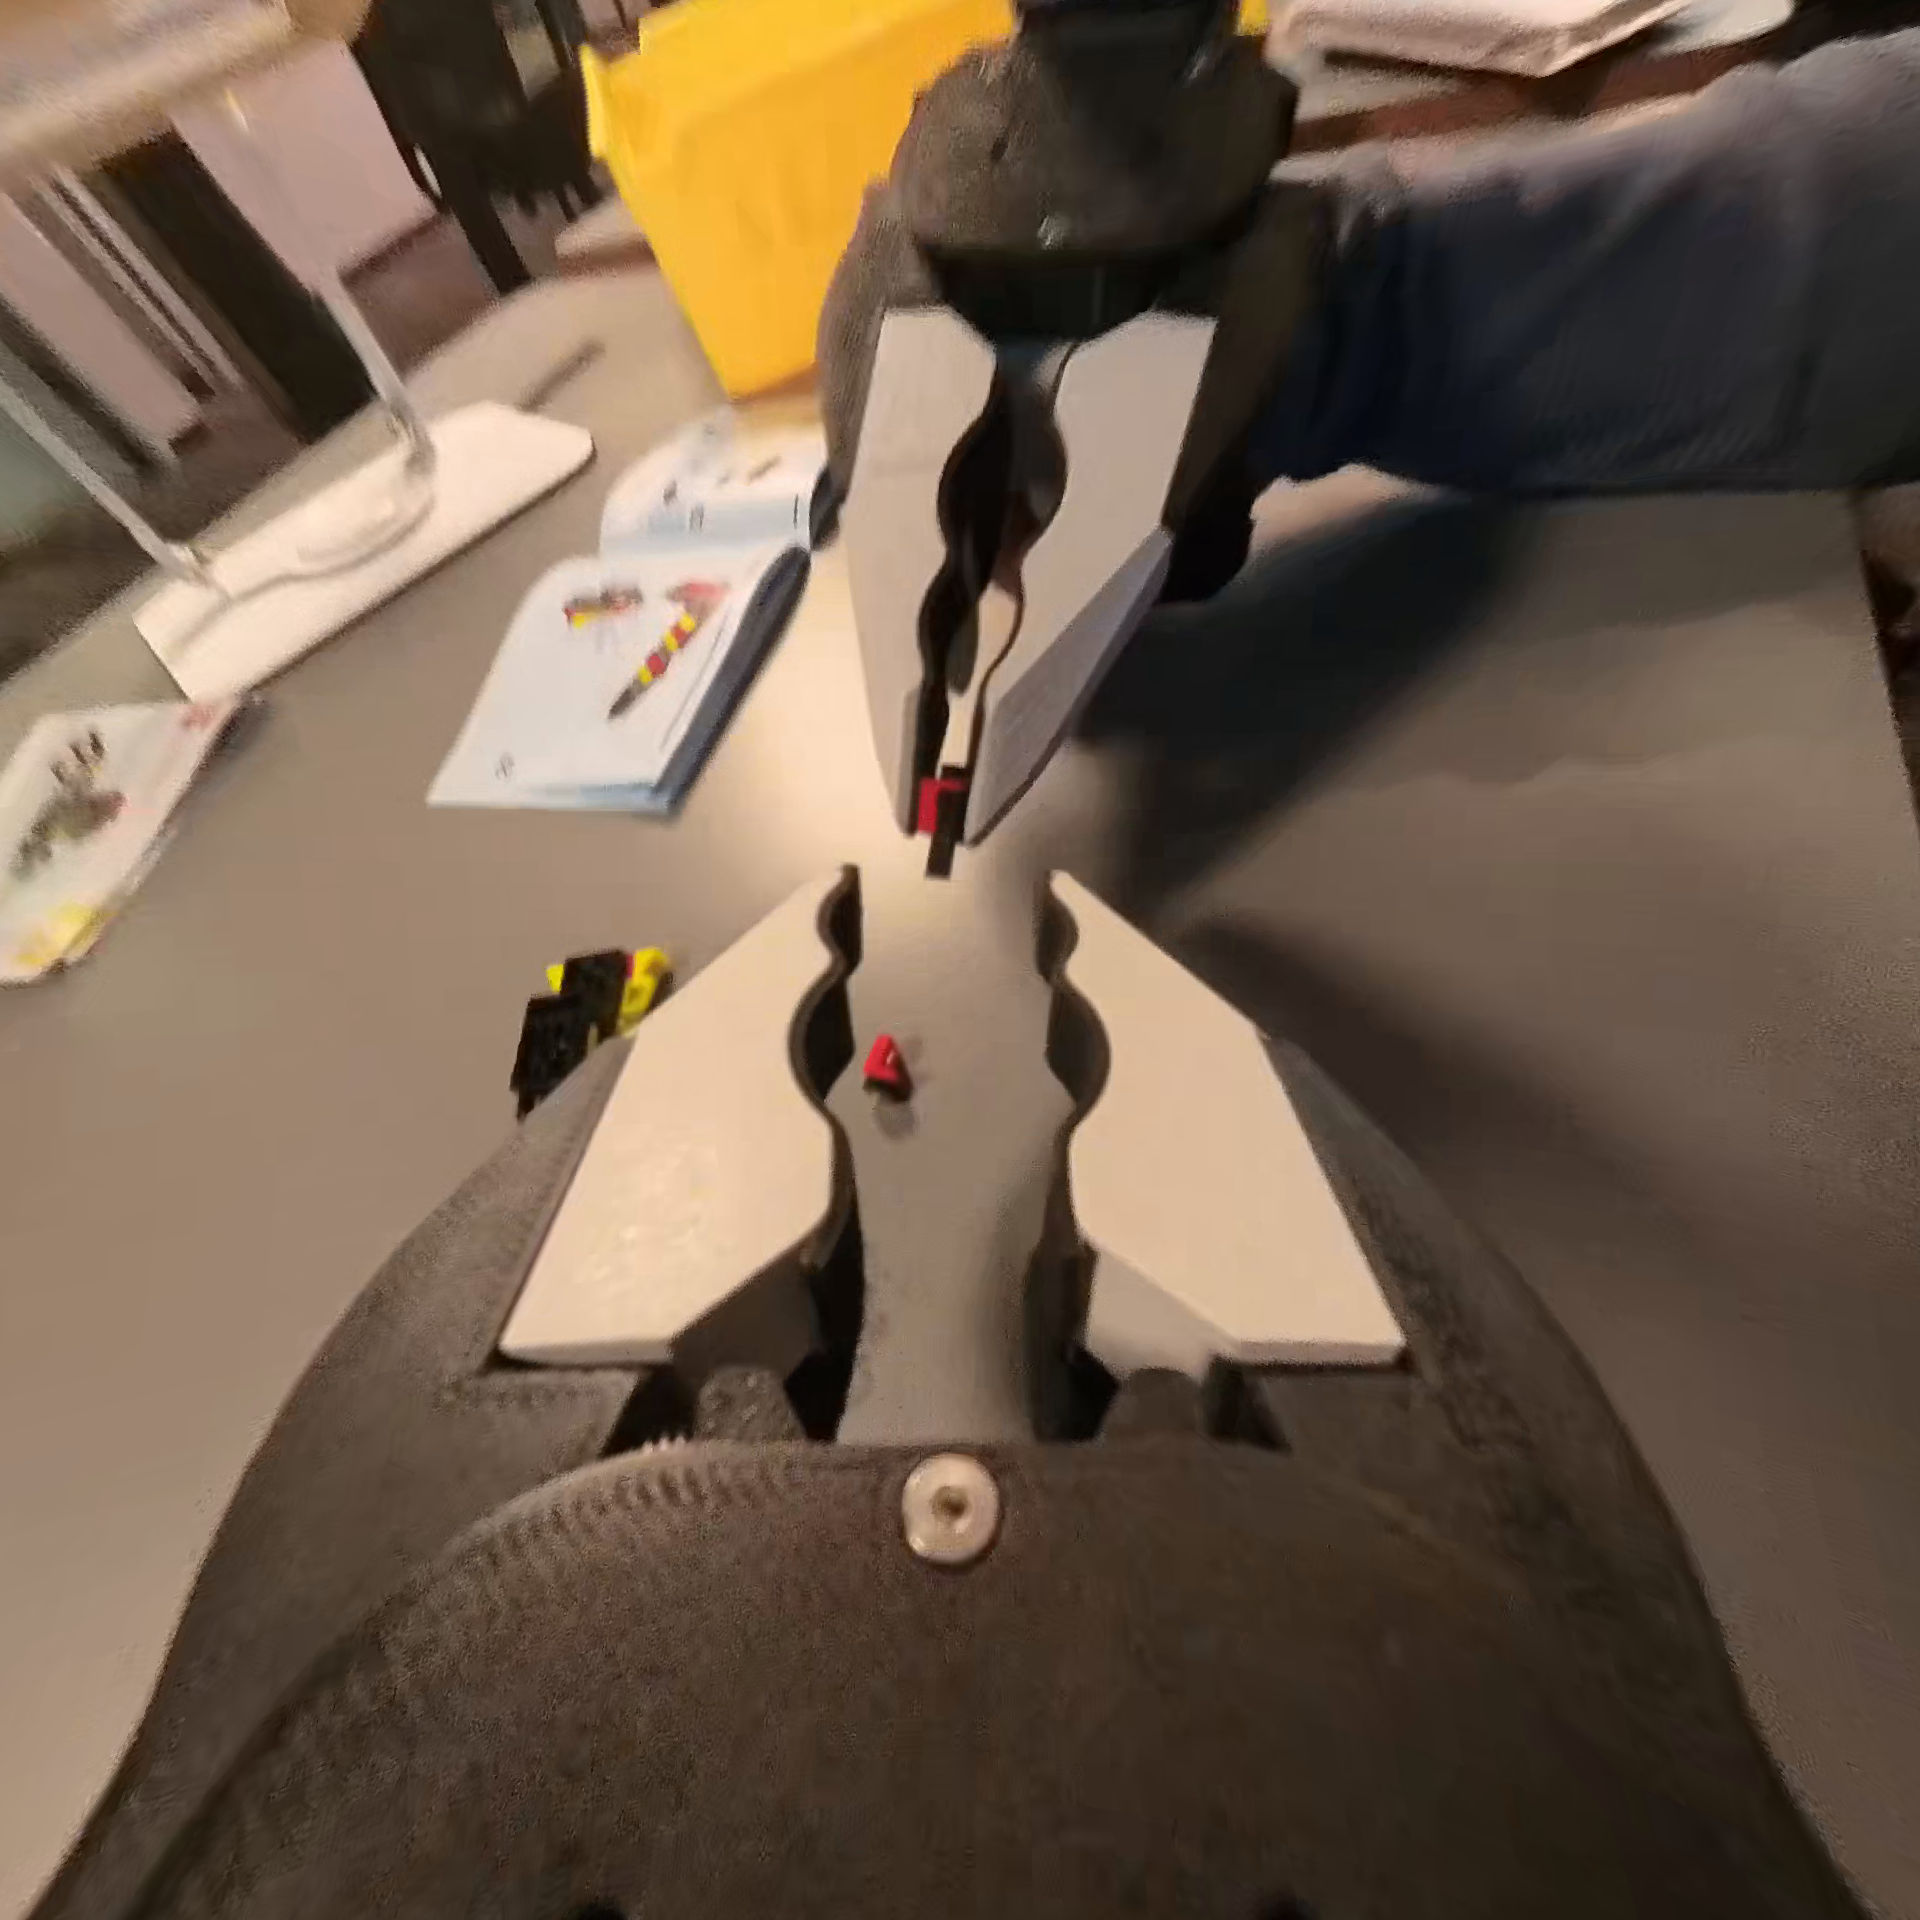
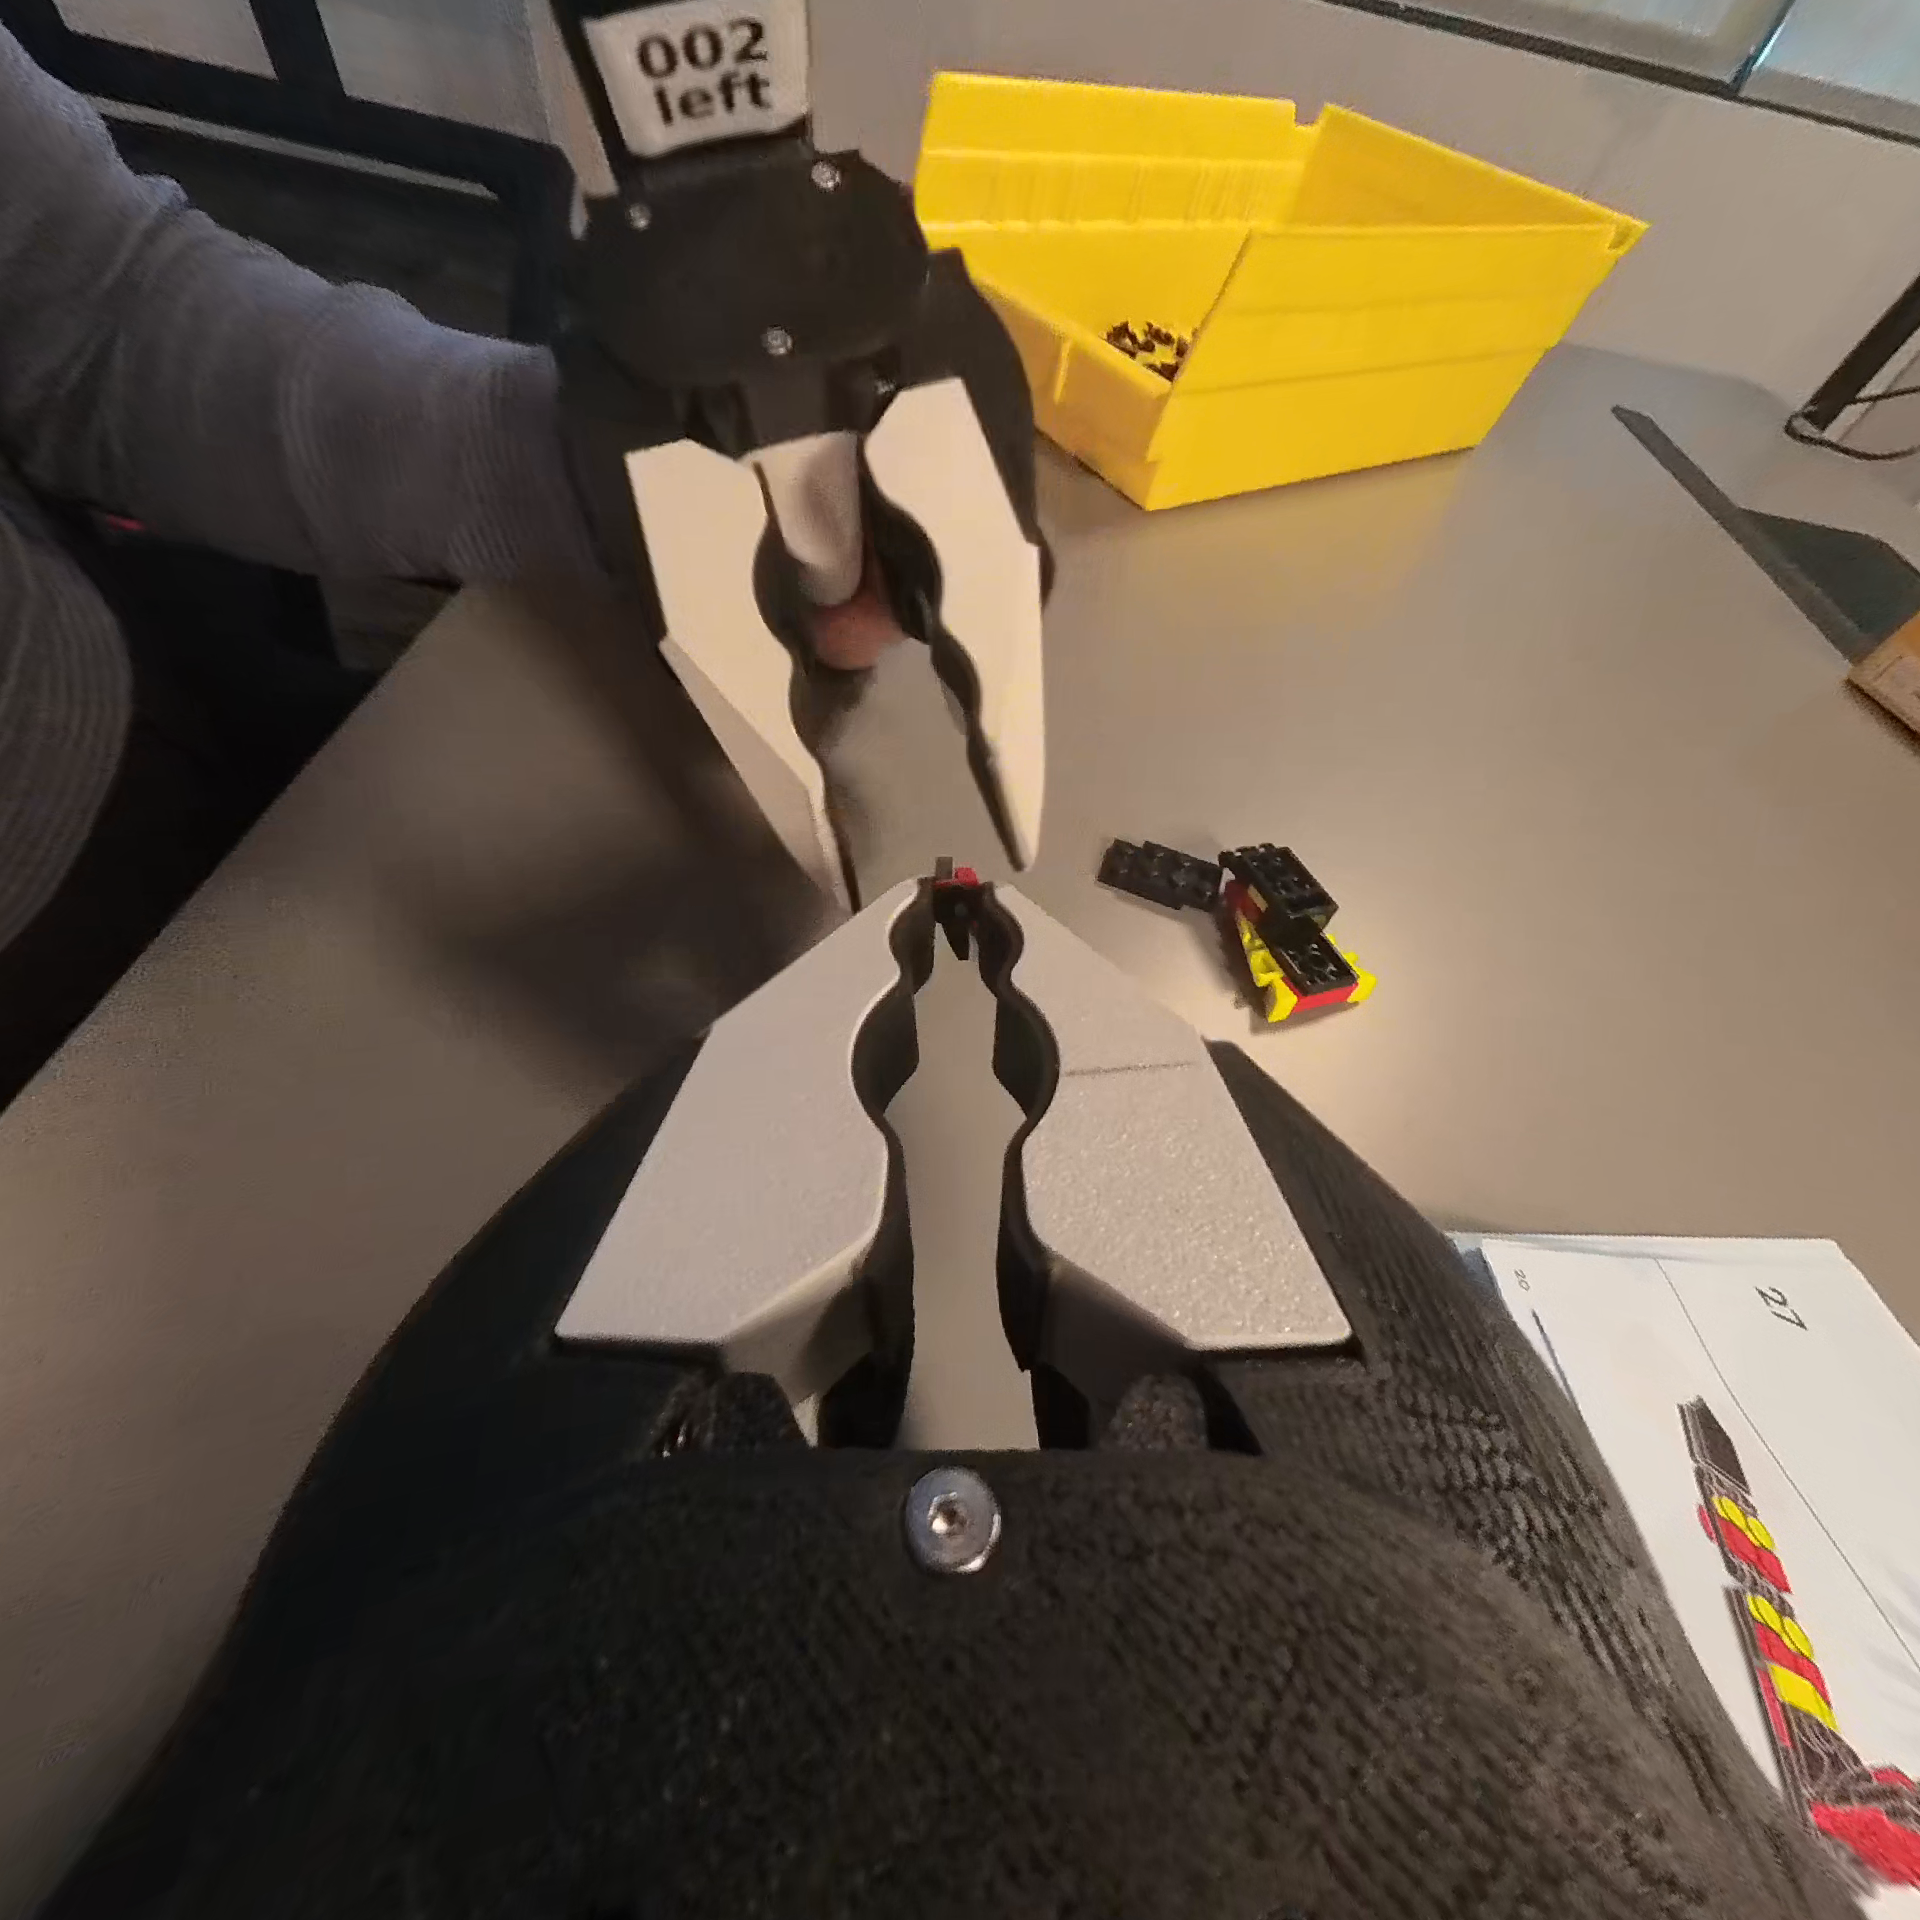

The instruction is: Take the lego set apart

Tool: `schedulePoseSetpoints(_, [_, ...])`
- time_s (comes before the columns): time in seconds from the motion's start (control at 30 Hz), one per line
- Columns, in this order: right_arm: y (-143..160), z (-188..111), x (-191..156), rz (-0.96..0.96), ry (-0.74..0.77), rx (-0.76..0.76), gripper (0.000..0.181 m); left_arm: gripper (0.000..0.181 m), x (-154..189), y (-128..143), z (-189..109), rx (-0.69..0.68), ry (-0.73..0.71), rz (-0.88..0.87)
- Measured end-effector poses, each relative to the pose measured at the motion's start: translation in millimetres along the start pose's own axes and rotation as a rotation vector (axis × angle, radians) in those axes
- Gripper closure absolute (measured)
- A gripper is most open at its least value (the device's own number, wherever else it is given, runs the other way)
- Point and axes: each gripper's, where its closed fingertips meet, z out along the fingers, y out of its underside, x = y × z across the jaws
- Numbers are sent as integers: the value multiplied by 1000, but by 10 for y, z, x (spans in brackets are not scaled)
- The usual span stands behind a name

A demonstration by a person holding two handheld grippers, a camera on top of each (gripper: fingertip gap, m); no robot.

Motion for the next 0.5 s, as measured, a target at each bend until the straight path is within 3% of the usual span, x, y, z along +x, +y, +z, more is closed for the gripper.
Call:
schedulePoseSetpoints(0.13, [-44, 8, -33, -5, -14, 24, 176, 176, 13, -27, 39, 0, -16, 6])
schedulePoseSetpoints(0.23, [-100, -7, -90, 8, -52, 62, 176, 177, 59, -68, -1, 29, 23, 15])
schedulePoseSetpoints(0.33, [-284, -126, -332, 197, -306, 199, 176, 178, 259, -250, -140, 155, 135, 78])
schedulePoseSetpoints(0.4, [-364, -251, -475, 334, -495, 259, 175, 178, 340, -222, -175, 156, 191, 79])
schedulePoseSetpoints(0.5, [-372, -328, -391, 373, -474, 297, 175, 178, 276, -160, -228, 152, 189, 50])
